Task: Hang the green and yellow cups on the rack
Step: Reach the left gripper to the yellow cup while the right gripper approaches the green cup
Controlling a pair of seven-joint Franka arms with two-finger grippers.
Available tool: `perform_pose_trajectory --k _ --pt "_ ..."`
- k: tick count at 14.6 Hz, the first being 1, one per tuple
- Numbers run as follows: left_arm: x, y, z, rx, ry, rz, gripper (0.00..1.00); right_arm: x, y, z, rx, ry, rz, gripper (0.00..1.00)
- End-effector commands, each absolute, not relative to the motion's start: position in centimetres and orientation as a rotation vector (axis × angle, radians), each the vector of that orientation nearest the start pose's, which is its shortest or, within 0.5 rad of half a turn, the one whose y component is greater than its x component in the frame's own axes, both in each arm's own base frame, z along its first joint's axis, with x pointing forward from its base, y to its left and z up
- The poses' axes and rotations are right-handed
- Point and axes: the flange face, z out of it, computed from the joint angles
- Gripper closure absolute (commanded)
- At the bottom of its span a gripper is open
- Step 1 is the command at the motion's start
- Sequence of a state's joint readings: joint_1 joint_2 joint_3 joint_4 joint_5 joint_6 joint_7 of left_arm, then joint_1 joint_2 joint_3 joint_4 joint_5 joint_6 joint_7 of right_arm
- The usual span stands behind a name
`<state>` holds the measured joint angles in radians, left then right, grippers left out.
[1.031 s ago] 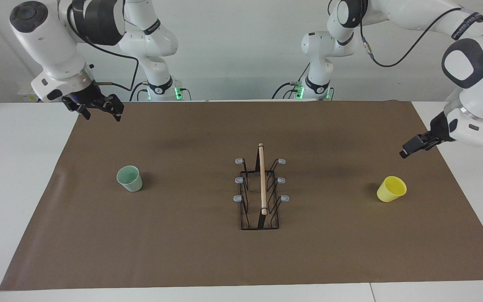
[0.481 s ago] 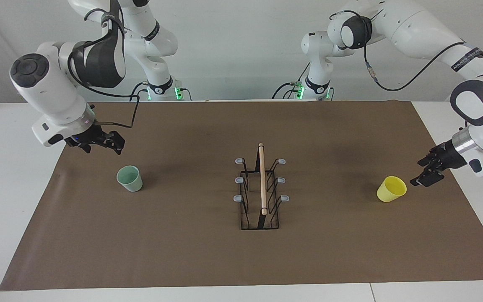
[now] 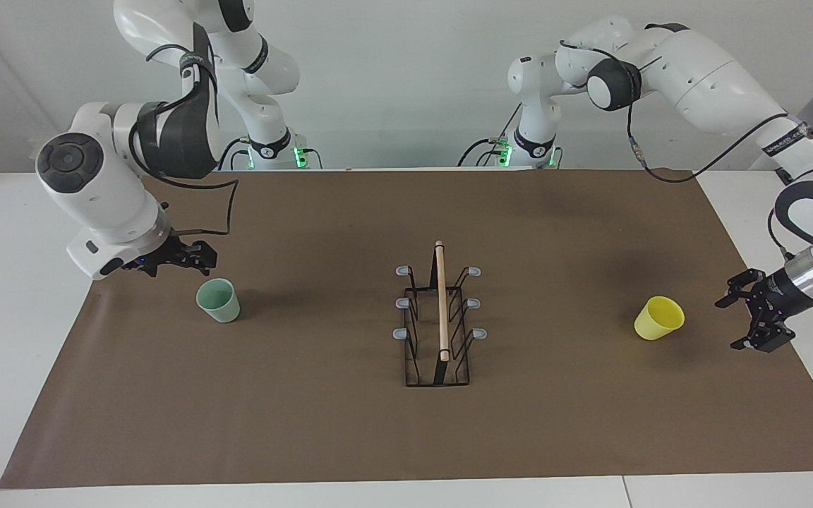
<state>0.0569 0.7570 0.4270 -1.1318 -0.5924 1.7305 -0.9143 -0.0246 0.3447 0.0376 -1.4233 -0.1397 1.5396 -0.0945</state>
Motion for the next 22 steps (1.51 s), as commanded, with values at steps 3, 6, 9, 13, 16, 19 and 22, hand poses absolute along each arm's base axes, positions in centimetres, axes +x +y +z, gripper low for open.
perform_pose_trajectory --k 3,6,9,13,16,19,22 --pt "68.8 22.6 32.0 -2.398 -2.500 0.394 0.00 62.8 2.9 48.0 -3.231 -0.731 0.576 0.00" --pt "66.1 25.9 31.8 -2.304 -2.733 0.499 0.00 60.5 6.8 46.8 -3.188 -1.028 0.684 0.00" --pt "62.1 25.4 30.5 -2.176 -3.013 0.585 0.00 59.8 9.6 45.3 -3.119 -1.358 0.782 0.00" --pt "59.8 23.0 28.8 -2.085 -3.072 0.726 0.00 57.4 12.9 39.8 -2.918 -1.923 1.002 0.00" --pt "58.3 21.7 27.5 -1.949 -3.234 0.824 0.00 55.0 14.9 36.7 -2.717 -2.254 1.043 0.00" --pt "56.7 19.8 25.7 -1.809 -3.364 0.897 0.00 54.5 18.8 35.7 -2.380 -2.755 1.157 0.00" --pt "56.5 19.3 25.3 -1.744 -3.524 0.859 0.00 54.3 19.7 32.0 -2.244 -2.856 1.274 0.00"
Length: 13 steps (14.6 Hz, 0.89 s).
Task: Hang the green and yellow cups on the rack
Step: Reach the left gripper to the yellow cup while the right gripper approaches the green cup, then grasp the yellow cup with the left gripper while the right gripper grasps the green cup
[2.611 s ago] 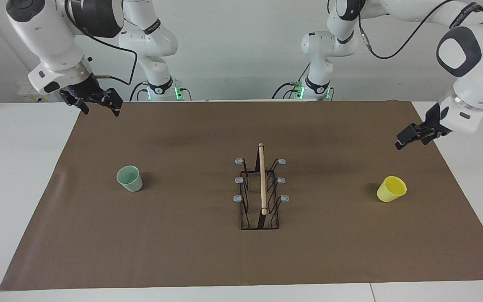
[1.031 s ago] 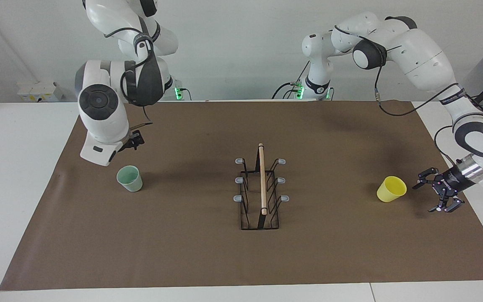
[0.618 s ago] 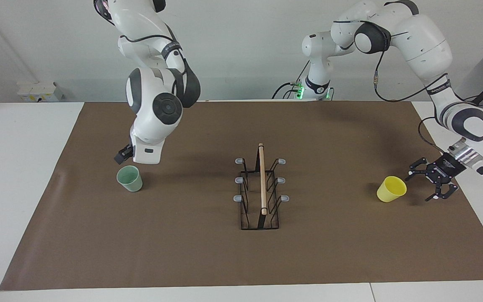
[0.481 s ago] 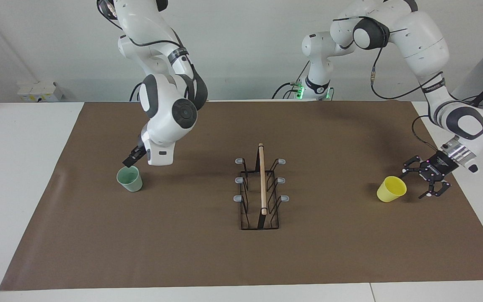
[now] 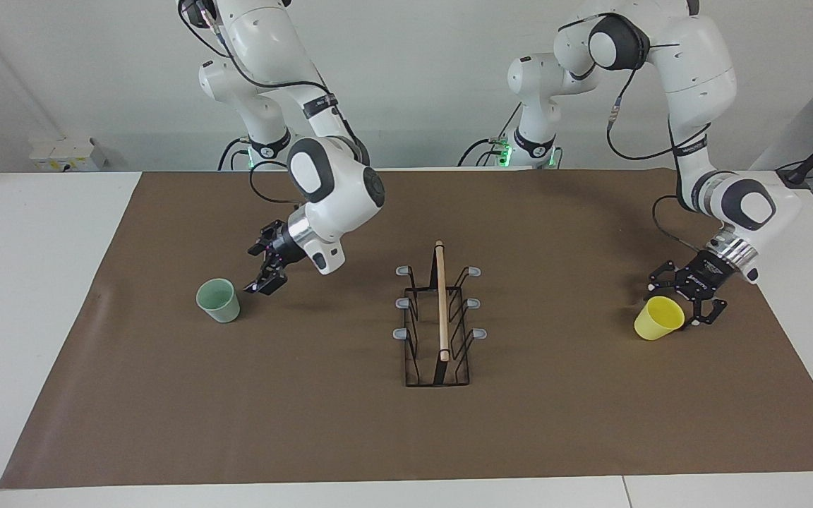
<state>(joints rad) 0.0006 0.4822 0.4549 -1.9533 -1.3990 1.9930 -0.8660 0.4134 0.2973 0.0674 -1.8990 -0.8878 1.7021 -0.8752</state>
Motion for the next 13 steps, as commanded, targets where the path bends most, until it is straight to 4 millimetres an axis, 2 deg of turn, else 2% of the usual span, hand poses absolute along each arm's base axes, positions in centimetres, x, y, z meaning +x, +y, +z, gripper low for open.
perform_pose_trajectory --k 1,4,5,9,11,12,13 --pt "56.6 19.3 25.1 0.966 1.999 -0.448 0.00 54.3 19.8 30.0 1.333 1.809 -0.846 0.00" --pt "57.6 17.6 24.7 0.884 2.008 -0.408 0.00 52.4 18.0 25.7 1.175 1.803 -0.957 0.00" --pt "57.7 17.2 24.8 0.886 2.001 -0.411 0.00 52.1 17.4 25.3 1.157 1.796 -0.966 0.00" --pt "58.3 15.6 24.9 0.892 1.988 -0.415 0.00 51.0 17.3 24.1 1.168 1.677 -0.912 0.00" --pt "58.8 13.6 25.4 0.961 1.947 -0.404 0.00 51.3 17.2 23.6 1.152 1.648 -0.888 0.00" --pt "59.2 11.9 25.6 1.006 1.934 -0.393 0.00 51.3 17.3 23.5 1.167 1.629 -0.865 0.00" --pt "59.3 11.9 25.6 1.004 1.954 -0.361 0.00 51.1 17.3 22.8 1.187 1.603 -0.845 0.00"
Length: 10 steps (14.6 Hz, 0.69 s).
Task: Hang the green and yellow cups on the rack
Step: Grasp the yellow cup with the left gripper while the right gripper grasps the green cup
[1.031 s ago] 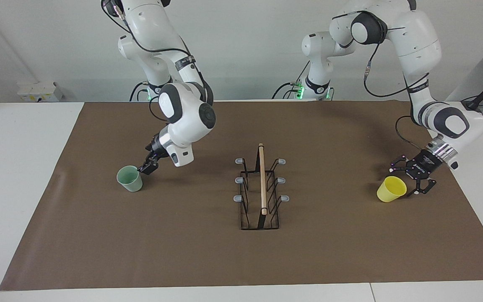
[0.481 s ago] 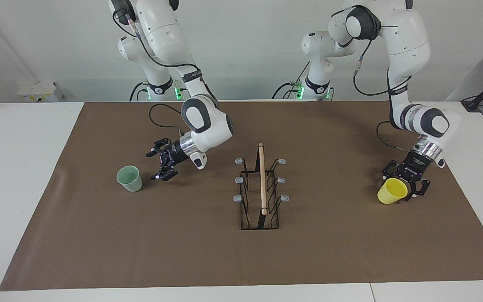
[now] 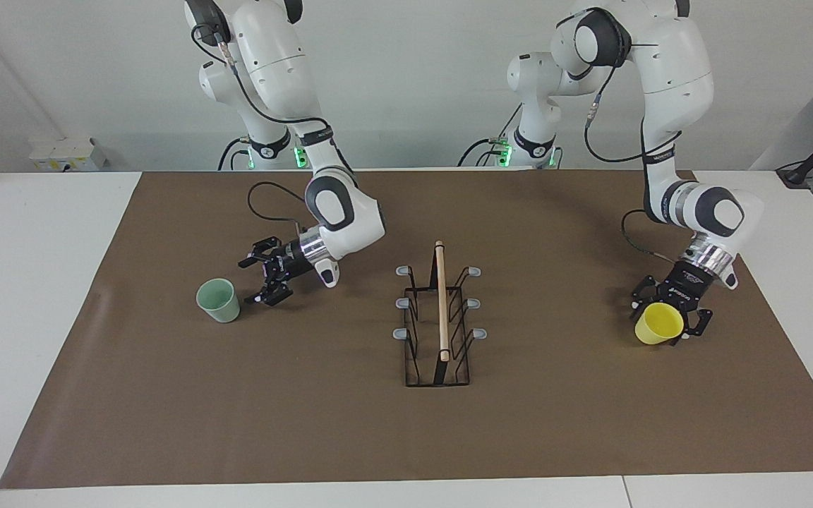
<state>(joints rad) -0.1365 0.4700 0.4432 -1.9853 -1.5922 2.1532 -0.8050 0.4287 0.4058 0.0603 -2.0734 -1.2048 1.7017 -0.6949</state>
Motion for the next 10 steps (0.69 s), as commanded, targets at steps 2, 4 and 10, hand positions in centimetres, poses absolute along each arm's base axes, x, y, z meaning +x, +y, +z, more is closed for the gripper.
perform_pose_trajectory --k 2,4,10 --pt "59.6 11.8 25.9 1.010 1.952 -0.347 0.02 51.4 17.1 21.1 1.145 1.592 -0.840 0.00" --pt "59.8 11.8 26.5 1.028 1.930 -0.330 1.00 51.4 16.8 20.1 1.147 1.570 -0.830 0.00" --pt "62.4 12.3 31.1 1.120 1.866 -0.237 1.00 52.0 15.7 18.7 1.075 1.519 -0.831 0.00"
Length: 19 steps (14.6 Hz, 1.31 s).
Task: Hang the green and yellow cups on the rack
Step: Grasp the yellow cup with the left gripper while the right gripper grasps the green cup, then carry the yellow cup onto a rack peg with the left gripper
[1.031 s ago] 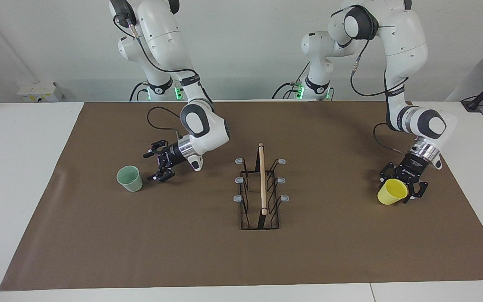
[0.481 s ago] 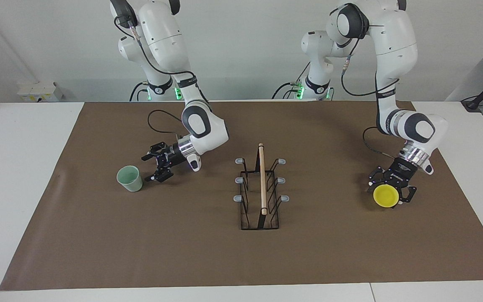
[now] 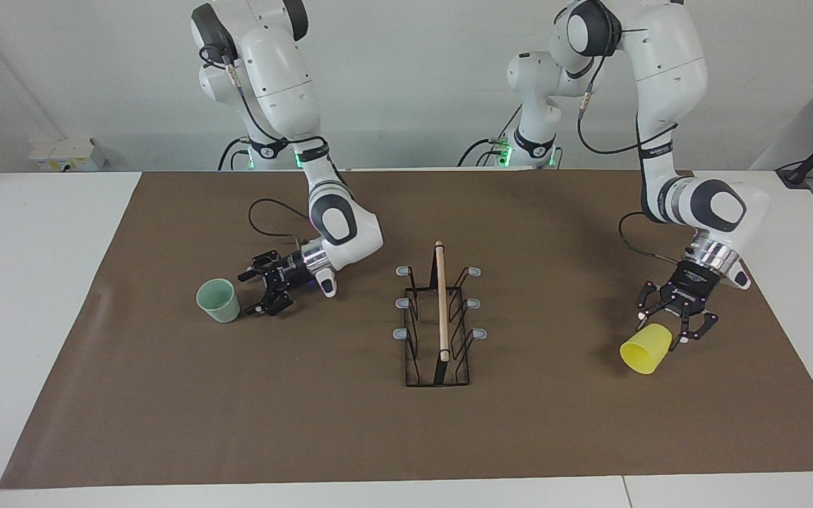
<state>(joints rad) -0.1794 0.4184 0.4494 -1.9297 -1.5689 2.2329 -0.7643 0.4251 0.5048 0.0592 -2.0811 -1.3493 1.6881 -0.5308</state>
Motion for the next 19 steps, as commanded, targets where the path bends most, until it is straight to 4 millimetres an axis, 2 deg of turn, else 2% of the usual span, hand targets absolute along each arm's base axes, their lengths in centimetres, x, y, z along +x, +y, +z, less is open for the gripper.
perform_pose_trajectory --k 1,4,6,9,10,11,12,13,16,19 --pt "62.6 12.3 32.7 1.155 1.845 -0.218 1.00 52.1 15.4 18.6 1.066 1.516 -0.833 0.00" --pt "63.0 11.0 38.9 1.396 1.756 -0.139 1.00 52.9 13.7 18.8 1.052 1.497 -0.837 0.00" --pt "62.8 8.9 41.4 1.513 1.726 -0.131 1.00 53.1 13.3 18.7 1.051 1.499 -0.833 0.00" --pt "62.0 4.5 45.9 1.813 1.604 -0.050 1.00 53.6 11.9 18.3 1.054 1.497 -0.828 0.00" --pt "61.5 3.2 47.2 1.871 1.582 -0.039 1.00 53.8 11.6 18.2 1.049 1.496 -0.826 0.03" --pt "61.2 1.0 48.3 1.957 1.540 -0.021 1.00 53.8 11.6 18.2 1.047 1.498 -0.825 0.29" --pt "60.8 -1.2 49.3 2.040 1.502 0.002 1.00 53.8 11.6 18.2 1.047 1.499 -0.824 0.99" --pt "60.4 -3.2 50.0 2.104 1.490 0.022 1.00 53.8 11.8 18.2 1.050 1.502 -0.814 1.00" --pt "58.8 -10.8 51.7 2.371 1.344 0.135 1.00 54.9 12.6 19.6 1.068 1.475 -0.793 1.00" --pt "57.0 -18.2 51.8 2.561 1.232 0.269 1.00 56.3 14.1 22.8 1.171 1.447 -0.770 1.00"
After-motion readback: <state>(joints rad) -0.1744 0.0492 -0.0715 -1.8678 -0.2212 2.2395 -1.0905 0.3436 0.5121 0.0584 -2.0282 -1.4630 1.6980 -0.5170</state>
